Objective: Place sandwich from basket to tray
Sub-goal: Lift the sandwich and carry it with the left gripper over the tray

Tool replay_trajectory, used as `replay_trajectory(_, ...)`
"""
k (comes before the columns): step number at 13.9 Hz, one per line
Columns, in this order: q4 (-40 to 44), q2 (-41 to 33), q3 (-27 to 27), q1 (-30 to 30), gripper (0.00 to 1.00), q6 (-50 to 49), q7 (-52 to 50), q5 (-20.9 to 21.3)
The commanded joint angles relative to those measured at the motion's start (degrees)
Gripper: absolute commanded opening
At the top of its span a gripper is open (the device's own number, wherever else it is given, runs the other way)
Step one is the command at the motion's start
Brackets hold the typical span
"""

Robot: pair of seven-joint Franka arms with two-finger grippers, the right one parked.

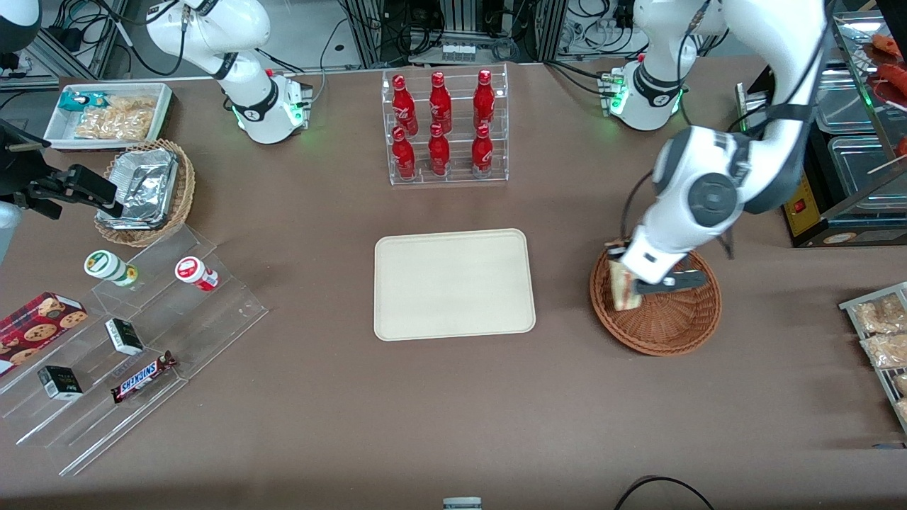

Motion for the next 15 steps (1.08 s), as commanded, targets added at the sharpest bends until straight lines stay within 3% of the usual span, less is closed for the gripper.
replay_trajectory(1, 7.8, 6.8, -4.9, 0.3, 0.02, -1.8, -4.6, 3.5)
replay_trajectory(4, 12.3, 11.9, -10.1, -1.2, 0.00, -1.2, -12.6, 9.0)
replay_trajectory(7, 20.1, 19.0, -10.2, -8.1, 0.00, -1.2, -22.3, 13.5)
replay_trajectory(15, 32.8, 30.2, -10.0, -19.2, 0.00, -1.1, -33.4, 13.4)
